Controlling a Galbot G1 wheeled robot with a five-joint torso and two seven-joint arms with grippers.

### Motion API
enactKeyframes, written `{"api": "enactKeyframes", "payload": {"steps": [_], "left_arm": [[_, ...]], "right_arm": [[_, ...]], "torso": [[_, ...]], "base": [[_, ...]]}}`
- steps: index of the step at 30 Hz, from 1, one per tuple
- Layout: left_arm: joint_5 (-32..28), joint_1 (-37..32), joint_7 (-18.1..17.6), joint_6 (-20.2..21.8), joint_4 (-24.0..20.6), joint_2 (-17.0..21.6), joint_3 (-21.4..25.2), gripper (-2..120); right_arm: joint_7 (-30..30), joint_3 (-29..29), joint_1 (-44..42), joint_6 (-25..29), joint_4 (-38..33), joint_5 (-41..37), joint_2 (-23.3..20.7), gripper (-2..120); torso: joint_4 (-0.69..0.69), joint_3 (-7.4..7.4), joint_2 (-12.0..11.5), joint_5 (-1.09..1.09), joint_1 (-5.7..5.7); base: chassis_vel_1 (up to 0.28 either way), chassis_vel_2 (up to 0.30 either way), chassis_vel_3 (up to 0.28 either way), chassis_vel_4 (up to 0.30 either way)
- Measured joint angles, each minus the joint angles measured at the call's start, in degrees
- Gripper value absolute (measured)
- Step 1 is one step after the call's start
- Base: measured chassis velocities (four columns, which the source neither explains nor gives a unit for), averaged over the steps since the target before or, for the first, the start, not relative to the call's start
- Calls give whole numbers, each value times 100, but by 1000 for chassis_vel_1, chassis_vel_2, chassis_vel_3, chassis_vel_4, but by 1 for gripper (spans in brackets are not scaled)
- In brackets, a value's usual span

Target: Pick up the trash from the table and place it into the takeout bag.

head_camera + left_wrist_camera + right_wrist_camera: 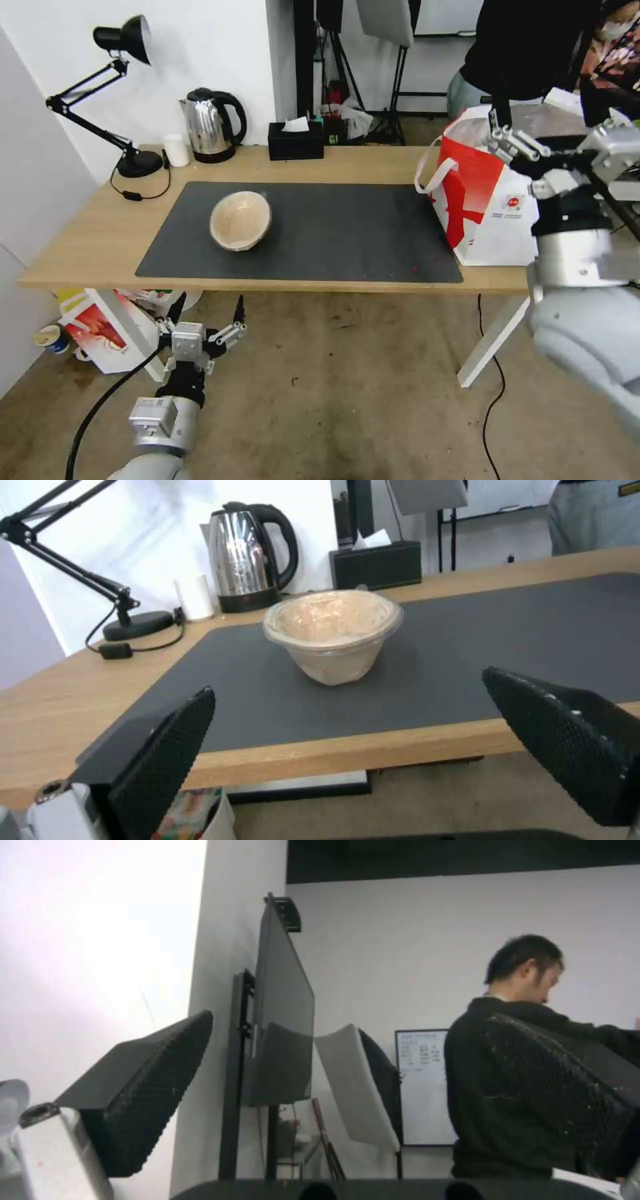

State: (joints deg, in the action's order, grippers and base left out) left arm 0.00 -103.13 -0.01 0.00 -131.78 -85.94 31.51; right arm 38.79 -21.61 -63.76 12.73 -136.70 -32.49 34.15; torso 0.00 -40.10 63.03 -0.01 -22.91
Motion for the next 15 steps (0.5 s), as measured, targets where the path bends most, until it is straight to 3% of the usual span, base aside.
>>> {"api": "enactKeyframes", "payload": {"steps": [10, 15], "left_arm": [[0, 0, 0, 0, 0, -1, 0, 100], [0, 0, 0, 0, 0, 0, 0, 100]], "right_arm": [[101, -439, -679, 8, -177, 249, 194, 100], [314, -750, -1630, -49, -441, 751, 774, 100]], "torso": [[0, 0, 0, 0, 0], [-1, 0, 0, 2, 0]], "base": [[0, 0, 0, 0], [0, 0, 0, 0]]}}
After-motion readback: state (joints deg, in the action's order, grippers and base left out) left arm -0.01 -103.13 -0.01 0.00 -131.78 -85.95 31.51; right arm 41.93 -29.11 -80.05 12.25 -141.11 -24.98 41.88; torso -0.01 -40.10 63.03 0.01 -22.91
